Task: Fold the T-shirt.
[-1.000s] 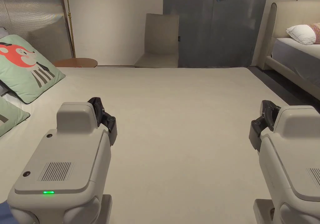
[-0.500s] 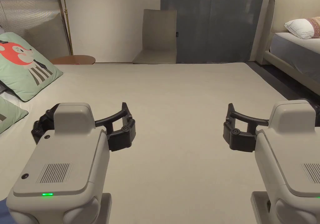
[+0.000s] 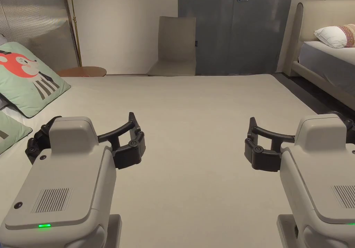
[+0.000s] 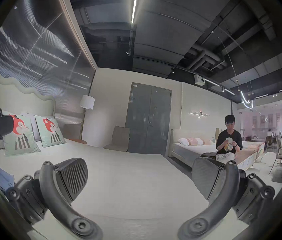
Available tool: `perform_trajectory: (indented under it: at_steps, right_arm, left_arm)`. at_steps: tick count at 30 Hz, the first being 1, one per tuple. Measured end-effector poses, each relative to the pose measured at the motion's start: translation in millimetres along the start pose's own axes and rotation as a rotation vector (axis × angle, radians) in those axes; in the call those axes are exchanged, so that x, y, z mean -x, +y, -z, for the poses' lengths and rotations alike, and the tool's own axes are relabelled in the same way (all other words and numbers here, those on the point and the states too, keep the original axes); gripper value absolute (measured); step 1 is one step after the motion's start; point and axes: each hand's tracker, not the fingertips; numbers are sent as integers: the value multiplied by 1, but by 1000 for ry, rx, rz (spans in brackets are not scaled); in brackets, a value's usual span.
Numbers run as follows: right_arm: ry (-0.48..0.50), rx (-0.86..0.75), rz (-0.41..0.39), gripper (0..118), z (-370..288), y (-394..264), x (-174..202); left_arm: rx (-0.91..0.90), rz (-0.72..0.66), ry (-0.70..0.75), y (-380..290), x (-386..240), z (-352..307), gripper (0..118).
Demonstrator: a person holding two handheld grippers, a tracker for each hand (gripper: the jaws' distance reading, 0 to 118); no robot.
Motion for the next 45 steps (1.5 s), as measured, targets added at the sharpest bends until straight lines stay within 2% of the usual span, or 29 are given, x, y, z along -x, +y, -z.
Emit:
perform_trajectory:
  at_steps: [18,24,29,33,37,42,45]
  right_arm:
    - [16,-1,0,118,-3,1,2]
    - [31,11,66,118,-2,1,-4]
    - [-3,44,35,118,1,0,-2]
    - [-5,42,46,118,-1,1,-4]
    - [-62,59,30,118,0,5,-2]
    - [-52,80,72,118,-3,8,-5]
    - [-82,104,89,118,-6,14,-3]
  left_arm:
    - [10,10,7,-2,1,-1,111]
    - [6,3,1,-1,1,-3,111]
    - [13,12,-1,-2,0,-2,111]
    - [14,11,-2,-2,-1,-2,111]
    - [17,10,-2,-2,-1,-2,111]
    - [19,9,-5,-2,-1,-3,111]
    - [23,14,-6,-2,-2,-3,111]
